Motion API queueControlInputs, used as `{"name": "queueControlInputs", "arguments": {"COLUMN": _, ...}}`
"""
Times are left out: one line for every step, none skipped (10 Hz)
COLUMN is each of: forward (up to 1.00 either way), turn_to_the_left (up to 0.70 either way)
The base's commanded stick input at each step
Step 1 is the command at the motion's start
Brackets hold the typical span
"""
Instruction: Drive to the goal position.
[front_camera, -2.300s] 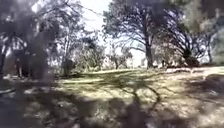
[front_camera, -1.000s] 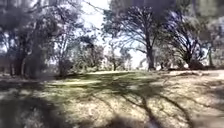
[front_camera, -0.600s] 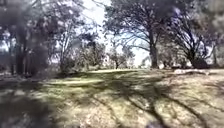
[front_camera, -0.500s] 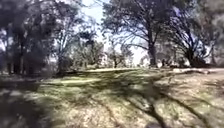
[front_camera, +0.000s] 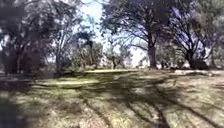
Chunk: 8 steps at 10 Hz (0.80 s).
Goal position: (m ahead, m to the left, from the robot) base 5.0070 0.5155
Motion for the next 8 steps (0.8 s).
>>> {"name": "queueControlInputs", "arguments": {"forward": 0.70, "turn_to_the_left": -0.27}}
{"name": "queueControlInputs", "arguments": {"forward": 0.70, "turn_to_the_left": -0.27}}
{"name": "queueControlInputs", "arguments": {"forward": 0.70, "turn_to_the_left": -0.27}}
{"name": "queueControlInputs", "arguments": {"forward": 0.70, "turn_to_the_left": -0.27}}
{"name": "queueControlInputs", "arguments": {"forward": 0.70, "turn_to_the_left": -0.27}}
{"name": "queueControlInputs", "arguments": {"forward": 0.70, "turn_to_the_left": -0.27}}
{"name": "queueControlInputs", "arguments": {"forward": 0.70, "turn_to_the_left": -0.27}}
{"name": "queueControlInputs", "arguments": {"forward": 0.70, "turn_to_the_left": -0.27}}
